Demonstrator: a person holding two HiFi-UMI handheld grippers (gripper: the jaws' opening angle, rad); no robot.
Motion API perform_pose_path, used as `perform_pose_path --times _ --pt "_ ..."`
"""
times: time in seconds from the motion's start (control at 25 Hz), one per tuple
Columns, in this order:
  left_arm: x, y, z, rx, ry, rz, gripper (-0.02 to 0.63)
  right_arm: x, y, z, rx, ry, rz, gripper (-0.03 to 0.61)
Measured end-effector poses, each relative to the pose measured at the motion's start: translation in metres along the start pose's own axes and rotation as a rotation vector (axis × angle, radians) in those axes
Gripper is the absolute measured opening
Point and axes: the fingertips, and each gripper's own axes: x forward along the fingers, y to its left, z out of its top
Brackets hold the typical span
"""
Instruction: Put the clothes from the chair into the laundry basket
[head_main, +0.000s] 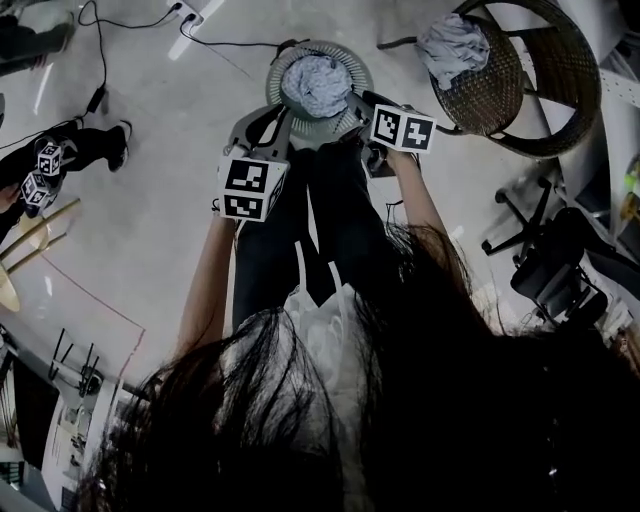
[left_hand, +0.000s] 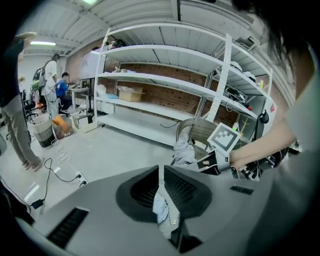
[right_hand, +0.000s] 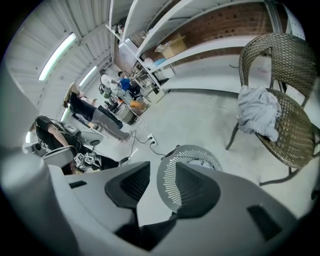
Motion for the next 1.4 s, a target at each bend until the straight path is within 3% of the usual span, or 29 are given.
perform_pose_path --times 0.72,1.08,1.4 --pt "-0.054 -0.048 0.077 0.095 -0.144 -0.103 0.040 -0.168 0.103 0.060 0.002 -0.444 0.109 0.163" --pt "-0.096 -0.064 0.102 0.080 -0.209 -0.140 0.040 -0.233 0.144 0.061 -0.024 -0.567 0.132 0.163" --pt "-0.117 -0.083 0.118 0.137 -0.254 -0.197 0.040 -0.271 0.163 0.044 -0.001 -0.660 0.118 0.163"
